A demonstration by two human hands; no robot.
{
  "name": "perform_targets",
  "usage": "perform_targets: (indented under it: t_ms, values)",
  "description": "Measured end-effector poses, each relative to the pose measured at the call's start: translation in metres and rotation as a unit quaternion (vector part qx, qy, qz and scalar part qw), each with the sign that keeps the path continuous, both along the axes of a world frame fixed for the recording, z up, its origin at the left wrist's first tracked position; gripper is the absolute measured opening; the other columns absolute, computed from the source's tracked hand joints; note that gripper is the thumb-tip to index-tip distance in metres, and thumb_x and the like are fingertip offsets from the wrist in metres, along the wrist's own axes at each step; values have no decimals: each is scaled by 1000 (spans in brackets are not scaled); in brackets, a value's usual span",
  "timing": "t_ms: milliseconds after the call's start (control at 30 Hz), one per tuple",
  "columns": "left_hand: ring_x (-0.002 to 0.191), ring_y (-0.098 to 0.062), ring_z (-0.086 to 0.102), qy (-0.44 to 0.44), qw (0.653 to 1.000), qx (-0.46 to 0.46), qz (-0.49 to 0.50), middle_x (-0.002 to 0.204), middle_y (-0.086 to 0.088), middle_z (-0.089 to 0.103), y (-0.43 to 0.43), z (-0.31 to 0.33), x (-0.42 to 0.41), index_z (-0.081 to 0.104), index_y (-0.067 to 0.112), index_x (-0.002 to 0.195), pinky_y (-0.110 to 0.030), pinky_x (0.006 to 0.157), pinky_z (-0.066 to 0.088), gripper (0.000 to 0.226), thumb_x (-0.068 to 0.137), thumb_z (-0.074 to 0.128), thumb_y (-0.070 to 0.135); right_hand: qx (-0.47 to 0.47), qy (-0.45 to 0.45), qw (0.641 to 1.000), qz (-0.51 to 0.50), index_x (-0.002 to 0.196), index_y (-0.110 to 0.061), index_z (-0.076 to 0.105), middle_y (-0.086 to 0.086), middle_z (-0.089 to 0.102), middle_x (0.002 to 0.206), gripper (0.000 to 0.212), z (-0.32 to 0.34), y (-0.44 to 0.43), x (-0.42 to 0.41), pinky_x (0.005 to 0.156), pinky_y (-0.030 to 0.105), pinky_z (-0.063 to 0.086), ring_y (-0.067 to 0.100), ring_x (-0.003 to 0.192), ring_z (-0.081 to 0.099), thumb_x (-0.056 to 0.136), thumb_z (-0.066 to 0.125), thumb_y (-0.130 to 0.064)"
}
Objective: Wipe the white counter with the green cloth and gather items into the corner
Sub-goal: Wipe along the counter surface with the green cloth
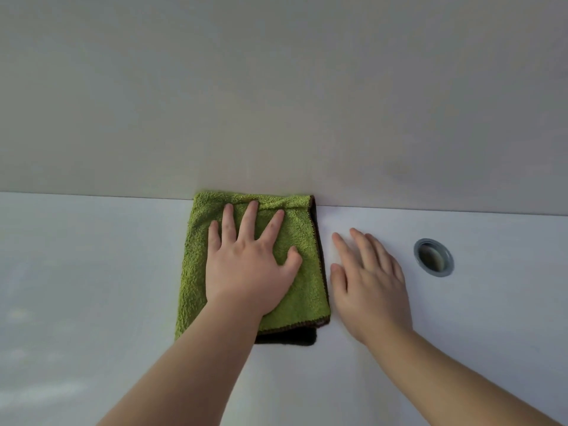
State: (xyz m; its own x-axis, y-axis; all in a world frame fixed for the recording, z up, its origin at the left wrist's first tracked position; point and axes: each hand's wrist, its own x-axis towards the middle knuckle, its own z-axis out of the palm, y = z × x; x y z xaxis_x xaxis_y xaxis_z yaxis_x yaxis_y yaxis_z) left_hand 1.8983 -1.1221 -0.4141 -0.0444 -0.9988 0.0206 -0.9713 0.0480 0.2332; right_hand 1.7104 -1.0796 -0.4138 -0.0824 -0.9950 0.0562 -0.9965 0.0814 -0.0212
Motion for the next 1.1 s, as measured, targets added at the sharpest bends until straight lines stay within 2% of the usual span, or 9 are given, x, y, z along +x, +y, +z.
perform_targets:
  t_ms: [333,433,600,733,833,933,1100]
  values:
    - [153,-29,-12,4,1000,2,-19,169,4,0,5,-2,1,7,50,156,-49,122,-9,74,85,8,74,7,-4,1000,-1,148,-41,29,-9,24,158,57,-2,1,-3,116,39,18,16,145,17,93,17,-47]
    - [153,-28,-12,3,1000,0,-24,169,5,-2,11,-4,2,5,51,155,-48,122,-9,73,86,7,73,14,-10,1000,-2,149,-43,24,-11,19,160,54,-4,1,-5,116,39,14,14,146,12,95,20,-47]
    - [153,-27,-13,4,1000,-4,-25,169,6,-4,36,-5,5,3,53,154,-48,122,-9,73,85,5,76,13,-11,1000,-2,149,-42,24,-10,18,160,52,-4,1,-4,116,39,13,15,146,12,97,22,-46]
    - [153,-27,-13,6,999,-2,-31,169,6,-3,72,-5,11,3,54,154,-49,122,-8,73,85,5,77,52,-15,998,11,151,-39,18,-6,11,163,52,1,-2,-5,118,39,7,18,148,8,100,19,-45]
    - [154,-27,-12,6,1000,-4,-28,169,6,-2,105,-5,15,5,54,154,-49,123,-8,72,85,7,76,47,-6,999,26,152,-32,20,1,10,163,53,8,2,-2,120,41,5,24,149,7,101,24,-41]
    - [154,-26,-12,6,1000,-6,-16,169,7,-1,134,-5,19,5,55,154,-48,123,-8,72,85,8,76,28,-34,998,45,151,-27,26,6,14,162,53,12,16,13,120,42,8,27,148,10,100,30,-38]
    - [154,-26,-9,8,1000,-14,-4,169,7,1,174,-7,27,8,55,153,-48,123,-7,72,85,10,77,19,-72,995,70,150,-26,29,6,16,162,50,10,53,34,120,41,8,26,148,10,101,29,-33]
